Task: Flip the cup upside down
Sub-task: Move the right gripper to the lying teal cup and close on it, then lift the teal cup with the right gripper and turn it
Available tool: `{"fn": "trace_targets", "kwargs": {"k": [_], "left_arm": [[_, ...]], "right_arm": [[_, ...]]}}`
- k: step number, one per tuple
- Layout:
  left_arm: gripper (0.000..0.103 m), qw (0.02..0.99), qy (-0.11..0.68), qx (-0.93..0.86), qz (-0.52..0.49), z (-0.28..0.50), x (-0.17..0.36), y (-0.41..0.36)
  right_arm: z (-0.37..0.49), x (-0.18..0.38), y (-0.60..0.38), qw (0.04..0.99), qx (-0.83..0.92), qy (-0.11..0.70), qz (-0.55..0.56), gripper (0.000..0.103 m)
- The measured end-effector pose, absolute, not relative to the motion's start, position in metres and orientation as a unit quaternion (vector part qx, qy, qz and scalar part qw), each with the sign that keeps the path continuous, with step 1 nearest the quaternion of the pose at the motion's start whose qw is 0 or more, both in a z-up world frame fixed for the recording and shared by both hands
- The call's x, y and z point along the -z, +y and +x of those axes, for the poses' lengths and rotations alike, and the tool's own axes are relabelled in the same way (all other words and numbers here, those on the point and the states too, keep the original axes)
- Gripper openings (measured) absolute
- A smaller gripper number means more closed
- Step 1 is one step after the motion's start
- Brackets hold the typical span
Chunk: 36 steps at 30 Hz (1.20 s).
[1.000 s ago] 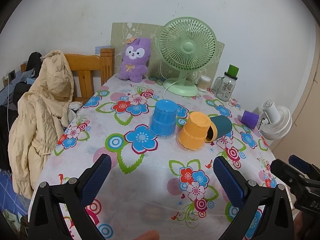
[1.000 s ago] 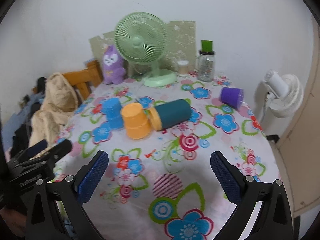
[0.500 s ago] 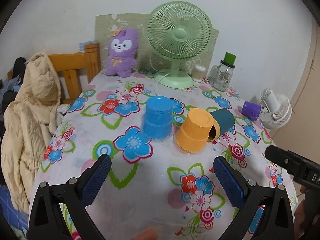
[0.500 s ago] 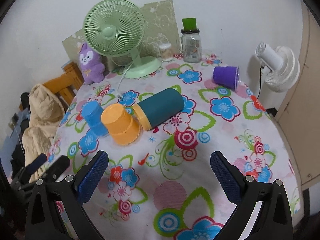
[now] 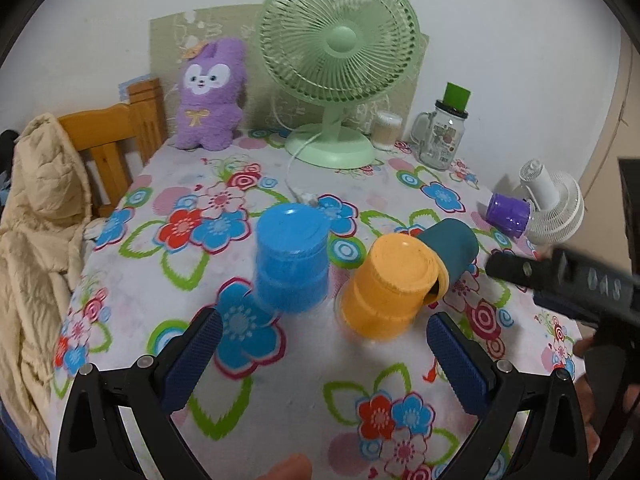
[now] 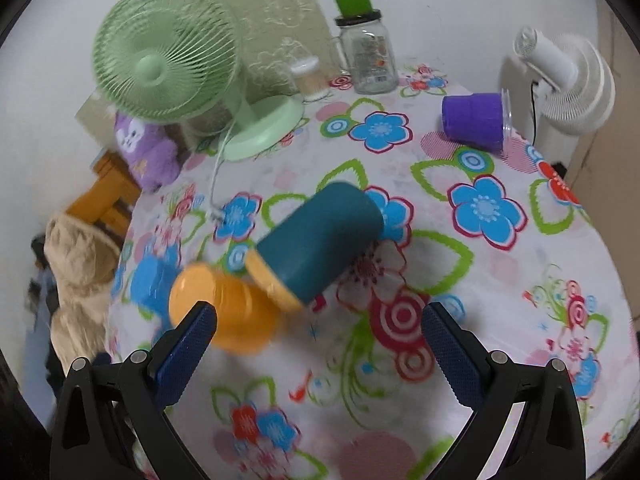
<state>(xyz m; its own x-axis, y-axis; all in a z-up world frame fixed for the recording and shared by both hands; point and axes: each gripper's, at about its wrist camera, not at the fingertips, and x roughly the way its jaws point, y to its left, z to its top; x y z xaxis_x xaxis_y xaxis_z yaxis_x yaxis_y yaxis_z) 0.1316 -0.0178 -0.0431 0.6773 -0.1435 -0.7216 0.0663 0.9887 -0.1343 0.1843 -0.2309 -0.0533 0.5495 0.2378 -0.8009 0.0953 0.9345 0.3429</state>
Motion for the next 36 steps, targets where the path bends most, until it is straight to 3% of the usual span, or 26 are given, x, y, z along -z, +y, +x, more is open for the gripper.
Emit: {"fn": "trace_targets", "kwargs": {"k": [16, 24, 25, 29, 36], "left_arm": [[0.103, 0.908, 0.409, 0.09, -0.02, 0.168, 0.051, -0.034], [0.103, 0.91, 0.405, 0.092, -0.022, 0.162, 0.047, -0.034], [0.103, 0.91, 0.405, 0.092, -0.023, 0.162, 0.047, -0.034], [0.103, 0.908, 0.408, 0.091, -0.024, 0.162, 0.048, -0.033], [0.103, 0.903, 0.417, 0.096, -0.026, 0.166, 0.049, -0.035]], "right_arm": [[0.261, 0.108, -0.238, 0.8, -0.013, 0.53, 0.28, 0.103], [0.285, 0.118, -0.226, 0.793, -0.012, 0.544, 0.274, 0.102], [0.287, 0.117, -0.226, 0.796, -0.011, 0.54, 0.273, 0.101], [0.29, 0.118, -0.221, 0.802, -0.017, 0.54, 0.255, 0.074], [0.288, 0.117, -0.214, 0.81, -0.033, 0.538, 0.231, 0.071]]}}
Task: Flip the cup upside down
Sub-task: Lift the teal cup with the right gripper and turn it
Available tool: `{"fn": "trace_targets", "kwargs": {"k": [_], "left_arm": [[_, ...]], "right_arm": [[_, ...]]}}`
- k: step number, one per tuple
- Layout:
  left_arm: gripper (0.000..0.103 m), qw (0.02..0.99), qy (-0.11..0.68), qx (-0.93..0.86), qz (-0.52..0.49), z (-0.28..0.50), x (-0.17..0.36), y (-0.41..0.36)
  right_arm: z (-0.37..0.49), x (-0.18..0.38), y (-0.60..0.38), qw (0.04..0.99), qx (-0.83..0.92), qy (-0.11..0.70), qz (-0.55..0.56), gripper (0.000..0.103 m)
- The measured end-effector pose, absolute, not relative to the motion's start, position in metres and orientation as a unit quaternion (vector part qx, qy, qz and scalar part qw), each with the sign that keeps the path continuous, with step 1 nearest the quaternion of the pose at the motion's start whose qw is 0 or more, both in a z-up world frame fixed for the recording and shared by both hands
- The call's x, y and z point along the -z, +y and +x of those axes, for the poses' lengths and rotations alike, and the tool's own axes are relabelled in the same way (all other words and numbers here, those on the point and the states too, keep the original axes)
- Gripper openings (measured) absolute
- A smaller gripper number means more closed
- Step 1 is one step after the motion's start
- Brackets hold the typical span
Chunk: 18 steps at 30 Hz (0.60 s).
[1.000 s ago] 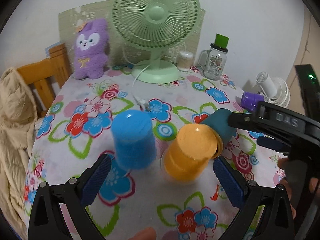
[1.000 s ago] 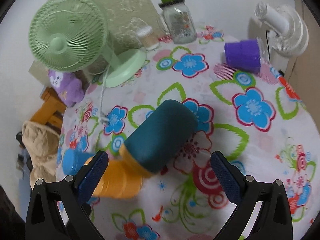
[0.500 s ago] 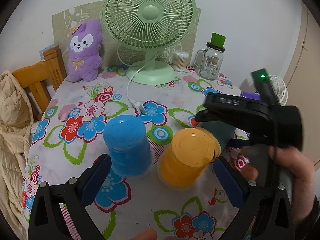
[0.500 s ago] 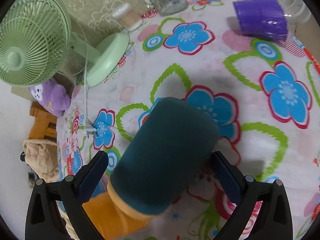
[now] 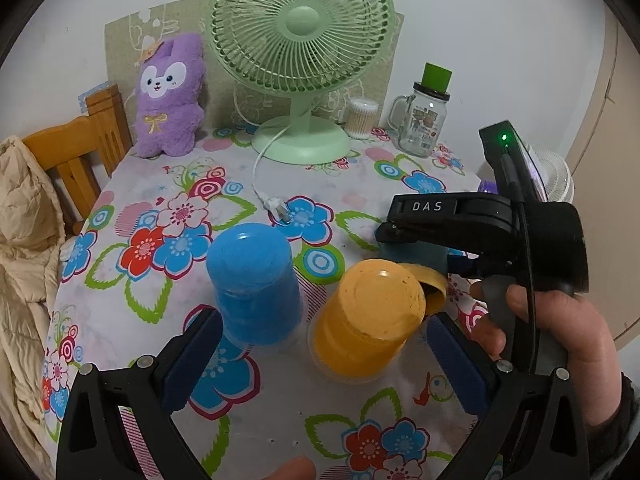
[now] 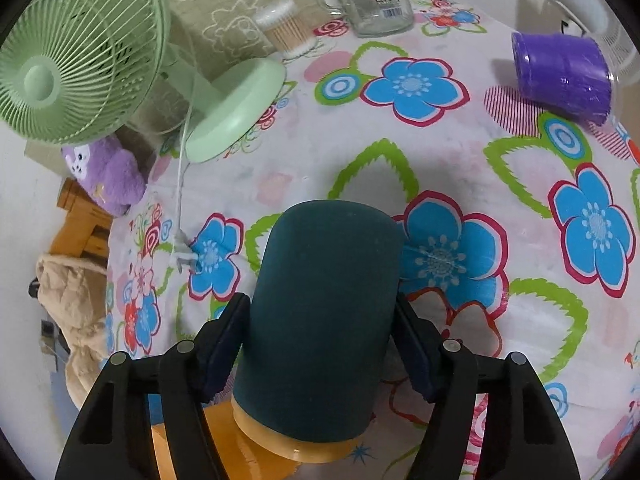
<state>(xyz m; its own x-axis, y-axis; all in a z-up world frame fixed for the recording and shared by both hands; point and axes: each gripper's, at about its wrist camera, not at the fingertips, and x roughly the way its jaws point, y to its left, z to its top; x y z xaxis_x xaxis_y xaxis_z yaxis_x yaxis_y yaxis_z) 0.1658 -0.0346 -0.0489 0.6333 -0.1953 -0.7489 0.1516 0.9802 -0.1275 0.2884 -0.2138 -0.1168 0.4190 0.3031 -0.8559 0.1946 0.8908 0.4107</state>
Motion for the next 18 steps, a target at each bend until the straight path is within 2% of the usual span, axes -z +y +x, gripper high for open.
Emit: {"fn": "trace_targets", "kwargs": {"k": [18], "left_arm": [[0.103, 0.89, 0.435, 0.133, 0.007, 0.16, 0.047, -0.058]], "right_arm": [[0.267, 0.09, -0.224, 0.835, -0.036, 0.515, 0.192, 0.07]]}}
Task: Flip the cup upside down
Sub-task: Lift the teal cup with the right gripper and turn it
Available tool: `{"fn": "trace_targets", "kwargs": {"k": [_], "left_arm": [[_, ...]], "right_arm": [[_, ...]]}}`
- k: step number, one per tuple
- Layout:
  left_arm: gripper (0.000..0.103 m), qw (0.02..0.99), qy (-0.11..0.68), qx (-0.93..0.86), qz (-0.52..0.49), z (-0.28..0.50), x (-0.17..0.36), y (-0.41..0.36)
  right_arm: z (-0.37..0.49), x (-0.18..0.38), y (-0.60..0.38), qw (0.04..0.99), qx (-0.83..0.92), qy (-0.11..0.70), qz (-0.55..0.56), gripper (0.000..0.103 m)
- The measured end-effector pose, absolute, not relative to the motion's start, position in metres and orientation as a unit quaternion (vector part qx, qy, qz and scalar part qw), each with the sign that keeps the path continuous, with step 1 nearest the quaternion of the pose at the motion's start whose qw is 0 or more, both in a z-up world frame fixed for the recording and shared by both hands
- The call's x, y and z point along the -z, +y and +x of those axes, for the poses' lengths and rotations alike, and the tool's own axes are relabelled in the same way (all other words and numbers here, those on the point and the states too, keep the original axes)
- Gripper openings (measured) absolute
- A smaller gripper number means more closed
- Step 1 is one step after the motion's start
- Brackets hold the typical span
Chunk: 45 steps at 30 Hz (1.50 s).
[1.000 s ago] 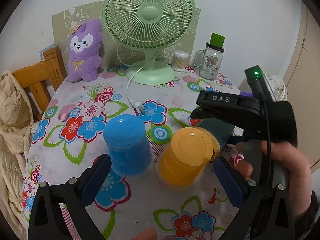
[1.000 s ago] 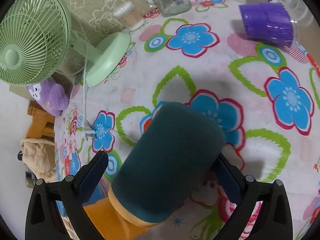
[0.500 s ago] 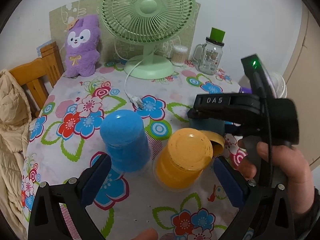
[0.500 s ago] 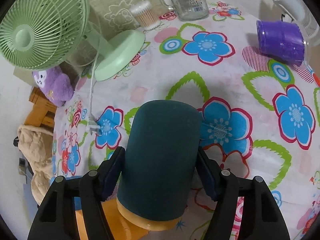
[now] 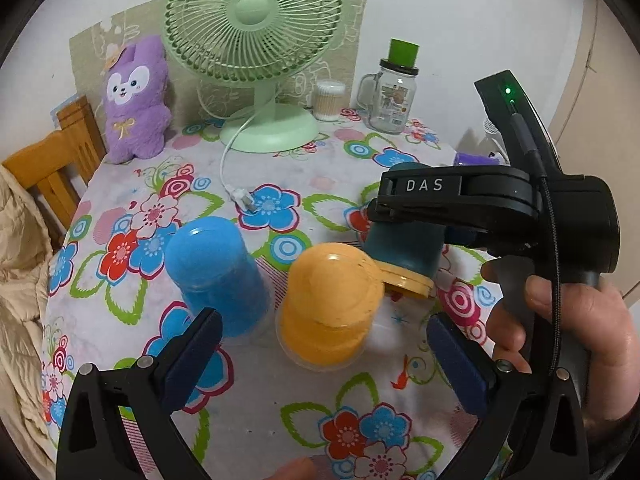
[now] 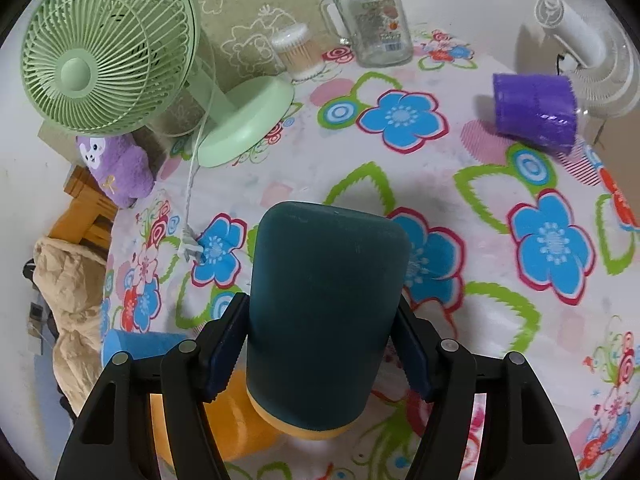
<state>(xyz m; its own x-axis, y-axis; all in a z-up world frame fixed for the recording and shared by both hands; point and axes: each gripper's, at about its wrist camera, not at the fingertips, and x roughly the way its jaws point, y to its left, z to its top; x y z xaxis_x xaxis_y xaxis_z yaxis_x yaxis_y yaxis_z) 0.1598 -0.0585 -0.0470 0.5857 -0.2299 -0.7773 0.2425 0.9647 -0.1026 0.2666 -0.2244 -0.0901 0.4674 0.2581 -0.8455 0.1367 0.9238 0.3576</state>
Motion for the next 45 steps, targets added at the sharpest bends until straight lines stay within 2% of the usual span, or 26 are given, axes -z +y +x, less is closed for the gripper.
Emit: {"fn": "trace_targets", "kwargs": {"k": [14, 26, 36, 45], "left_arm": [[0.103, 0.895, 0.42, 0.15, 0.018, 0.114, 0.025, -0.078], [0.103, 0.899, 0.414, 0.145, 0.002, 0.053, 0.025, -0.07], [0.103, 0.894, 0.421, 0.152, 0.005, 0.003, 0.037, -0.064], [0.103, 0.892, 0.427, 0.147, -0.004, -0.012, 0.044, -0.056]], "right_arm": [[0.218, 0.046, -0.229, 0.864, -0.053, 0.478, 0.152, 0.069], [0.142, 0.01, -0.228, 0.878, -0.092, 0.463, 0.082, 0.069], [0.076, 0.018, -0.226, 0.858, -0.122, 0.499, 0.012, 0.069], [0.068, 0.045, -0.22, 0.821, -0.149, 0.55, 0.009, 0.069]]}}
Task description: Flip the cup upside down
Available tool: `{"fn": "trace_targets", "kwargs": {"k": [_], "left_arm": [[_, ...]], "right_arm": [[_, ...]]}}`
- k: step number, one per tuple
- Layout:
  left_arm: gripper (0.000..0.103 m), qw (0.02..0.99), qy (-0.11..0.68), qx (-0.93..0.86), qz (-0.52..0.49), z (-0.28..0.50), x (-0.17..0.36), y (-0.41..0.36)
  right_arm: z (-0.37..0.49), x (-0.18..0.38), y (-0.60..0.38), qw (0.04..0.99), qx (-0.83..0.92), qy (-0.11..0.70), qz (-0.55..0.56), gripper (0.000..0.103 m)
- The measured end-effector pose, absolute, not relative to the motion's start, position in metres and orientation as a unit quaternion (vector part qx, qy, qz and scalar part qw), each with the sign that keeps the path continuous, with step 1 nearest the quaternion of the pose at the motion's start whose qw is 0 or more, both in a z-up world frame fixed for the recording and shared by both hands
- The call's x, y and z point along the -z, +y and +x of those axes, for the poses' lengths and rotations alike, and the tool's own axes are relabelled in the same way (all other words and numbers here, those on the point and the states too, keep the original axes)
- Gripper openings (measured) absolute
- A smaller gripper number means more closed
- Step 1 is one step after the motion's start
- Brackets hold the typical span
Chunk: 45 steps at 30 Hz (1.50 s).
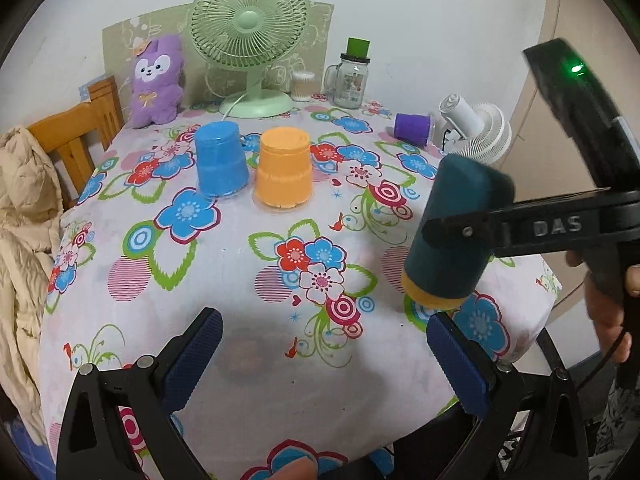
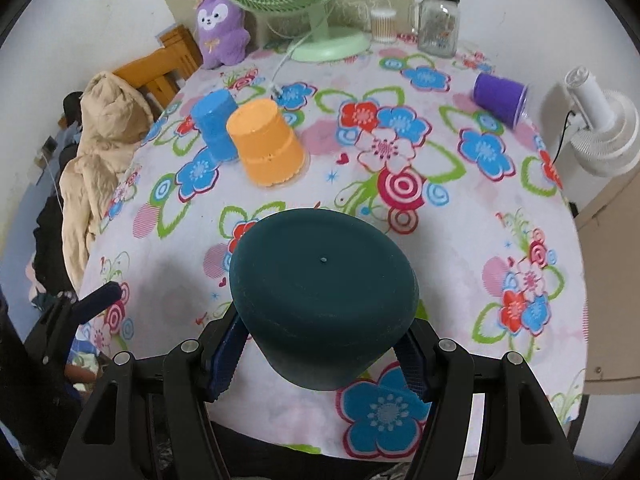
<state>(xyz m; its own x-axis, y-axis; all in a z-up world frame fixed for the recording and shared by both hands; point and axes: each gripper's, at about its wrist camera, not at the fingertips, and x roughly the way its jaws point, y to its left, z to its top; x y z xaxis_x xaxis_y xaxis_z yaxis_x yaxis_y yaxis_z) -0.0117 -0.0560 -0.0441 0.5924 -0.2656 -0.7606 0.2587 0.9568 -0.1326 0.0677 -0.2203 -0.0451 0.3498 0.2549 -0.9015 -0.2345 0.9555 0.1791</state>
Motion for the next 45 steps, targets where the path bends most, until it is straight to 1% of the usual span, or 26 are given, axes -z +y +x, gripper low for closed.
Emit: {"fn": "trace_targets", "kwargs": {"k": [3, 7, 8, 9, 11, 14, 20, 26, 28, 30, 38, 44, 45], "left_arm": [[0.103, 0.894, 0.424, 0.143, -0.006, -0.013, 0.042, -0.054], [0.103, 0.894, 0.426, 0.136, -0.015, -0.013, 0.043, -0.049], [0.103, 0.894, 0.427, 0.133, -0.018, -0.013, 0.044, -0.048], [0.103, 0.894, 0.428, 0.132, -0.02, -0.012, 0.044, -0.047], [0.103, 0.894, 0.429, 0.129, -0.02, -0.012, 0.044, -0.046], [0.103, 0.895, 0.427, 0.128, -0.02, -0.011, 0.044, -0.046], [0.103, 0.892, 0.433, 0.128, -0.022, -0.01, 0.048, -0.049], [0.103, 0.89, 0.437, 0.128, -0.021, -0.006, 0.051, -0.051], [0.103, 0.89, 0.436, 0.128, -0.021, -0.005, 0.05, -0.051], [0.103, 0.891, 0.435, 0.128, -0.024, -0.003, 0.05, -0.049], [0.103, 0.889, 0.44, 0.123, -0.03, 0.0, 0.052, -0.046], [0.103, 0.89, 0.439, 0.12, -0.033, 0.0, 0.051, -0.043], [0.103, 0.89, 0.439, 0.119, -0.035, 0.001, 0.051, -0.042]], "right_arm": [[0.075, 0.056, -0.213, 0.807, -0.151, 0.57, 0.007, 0.069], [0.086, 0.064, -0.208, 0.805, -0.146, 0.575, 0.011, 0.07], [0.089, 0.065, -0.208, 0.808, -0.144, 0.571, 0.01, 0.071], [0.092, 0.065, -0.207, 0.811, -0.144, 0.568, 0.011, 0.075], [0.098, 0.064, -0.207, 0.814, -0.151, 0.56, 0.021, 0.079], [0.108, 0.063, -0.205, 0.826, -0.158, 0.541, 0.017, 0.08], [0.115, 0.057, -0.204, 0.836, -0.158, 0.526, -0.001, 0.08], [0.097, 0.03, -0.215, 0.859, -0.164, 0.485, 0.013, 0.08], [0.08, 0.021, -0.219, 0.867, -0.165, 0.469, 0.007, 0.088], [0.063, 0.019, -0.222, 0.873, -0.169, 0.458, 0.004, 0.093], [0.037, 0.05, -0.218, 0.853, -0.174, 0.491, -0.024, 0.093], [0.048, 0.04, -0.226, 0.853, -0.177, 0.486, -0.068, 0.093], [0.051, 0.038, -0.226, 0.851, -0.188, 0.486, -0.068, 0.091]]}}
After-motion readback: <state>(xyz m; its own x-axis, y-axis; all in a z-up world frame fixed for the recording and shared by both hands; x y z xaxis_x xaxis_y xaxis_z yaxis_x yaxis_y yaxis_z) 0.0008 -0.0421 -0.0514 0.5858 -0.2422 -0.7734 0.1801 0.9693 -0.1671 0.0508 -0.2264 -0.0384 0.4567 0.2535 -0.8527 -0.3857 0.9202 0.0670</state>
